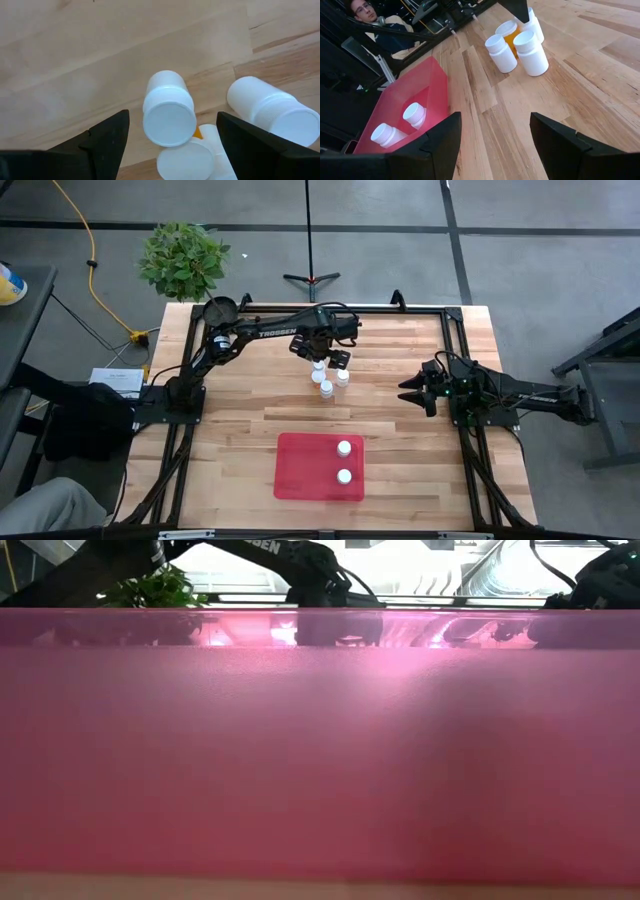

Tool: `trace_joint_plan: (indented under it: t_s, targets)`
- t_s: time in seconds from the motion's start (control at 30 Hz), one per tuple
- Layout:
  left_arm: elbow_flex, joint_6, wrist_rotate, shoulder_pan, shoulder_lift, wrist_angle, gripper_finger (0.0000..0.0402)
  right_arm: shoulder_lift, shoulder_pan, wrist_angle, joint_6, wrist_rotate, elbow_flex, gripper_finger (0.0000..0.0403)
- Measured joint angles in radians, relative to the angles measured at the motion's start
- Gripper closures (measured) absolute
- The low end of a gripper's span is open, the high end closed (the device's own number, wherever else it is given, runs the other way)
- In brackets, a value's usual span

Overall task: Pick and place pill bottles into a basket
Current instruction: Put the top white pill bottle into the red bin

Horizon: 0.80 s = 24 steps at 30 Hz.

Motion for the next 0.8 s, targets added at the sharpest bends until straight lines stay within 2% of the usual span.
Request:
trace_joint_plan:
  t_s: [0.47, 0.8]
  targets:
    - [0.0, 0.03, -0.021, 0.0, 0.0, 0.006, 0.0067, 0.0, 0.0, 0.0, -0.008, 0.0, 0.0, 0.0176]
    - [0.0, 0.034, 0.004, 0.001, 0.0, 0.01, 0.0067, 0.0, 0.0, 0.0, -0.019, 0.004, 0.0, 0.0176]
